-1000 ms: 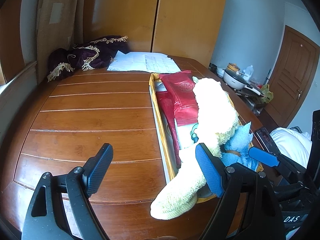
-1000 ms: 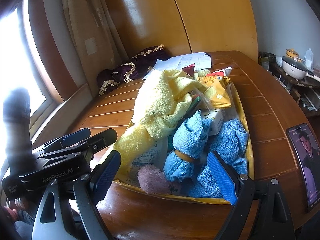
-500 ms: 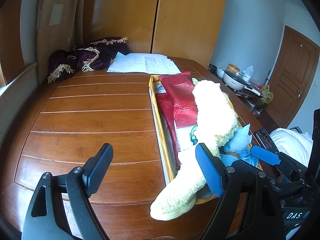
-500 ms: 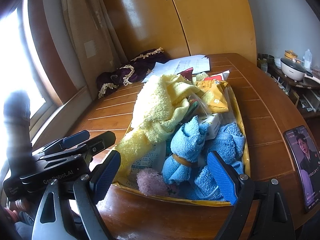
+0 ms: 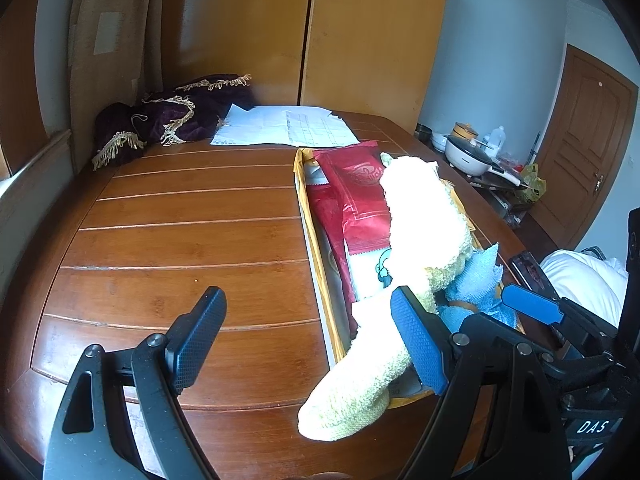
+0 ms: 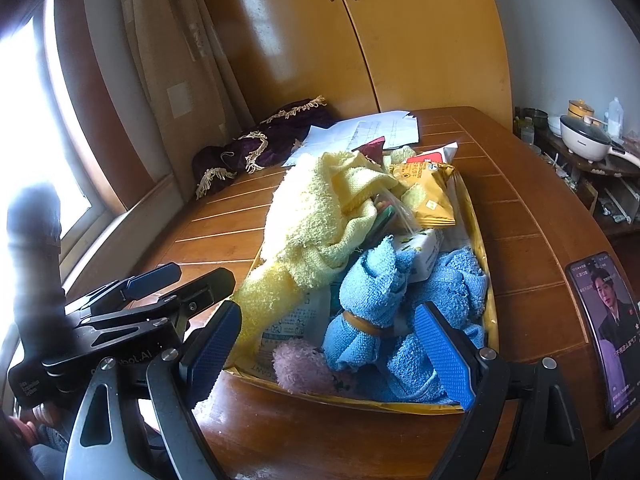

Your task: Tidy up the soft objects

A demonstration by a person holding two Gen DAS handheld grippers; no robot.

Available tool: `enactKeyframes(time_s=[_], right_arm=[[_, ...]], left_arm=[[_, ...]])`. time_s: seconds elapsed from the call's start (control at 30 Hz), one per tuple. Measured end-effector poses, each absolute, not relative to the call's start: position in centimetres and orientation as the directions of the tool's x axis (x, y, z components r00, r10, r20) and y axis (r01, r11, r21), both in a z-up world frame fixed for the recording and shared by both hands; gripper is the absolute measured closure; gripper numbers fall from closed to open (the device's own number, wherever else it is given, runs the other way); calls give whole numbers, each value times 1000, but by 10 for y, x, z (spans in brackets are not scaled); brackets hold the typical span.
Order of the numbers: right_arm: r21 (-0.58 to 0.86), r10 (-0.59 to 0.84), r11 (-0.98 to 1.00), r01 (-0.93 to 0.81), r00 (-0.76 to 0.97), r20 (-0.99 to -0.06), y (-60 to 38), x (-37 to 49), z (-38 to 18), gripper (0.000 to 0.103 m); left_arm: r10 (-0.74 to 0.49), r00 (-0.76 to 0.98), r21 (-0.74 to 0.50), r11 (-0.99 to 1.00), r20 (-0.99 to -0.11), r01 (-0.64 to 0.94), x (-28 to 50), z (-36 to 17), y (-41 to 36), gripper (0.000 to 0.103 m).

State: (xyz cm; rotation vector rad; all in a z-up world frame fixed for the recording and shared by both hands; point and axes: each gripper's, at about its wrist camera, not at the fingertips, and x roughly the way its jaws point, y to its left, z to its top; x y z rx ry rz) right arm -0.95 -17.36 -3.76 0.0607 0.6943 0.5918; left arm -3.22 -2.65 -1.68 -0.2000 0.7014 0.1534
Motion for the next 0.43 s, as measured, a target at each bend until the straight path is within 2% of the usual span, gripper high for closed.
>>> enactKeyframes(time_s=[0.43], right_arm=[[248,535,834,-493,612,-582,-173,-10,-40,13]], left_arm=[[70,753,-129,971,-654,-202,-32,-19,-27,18]])
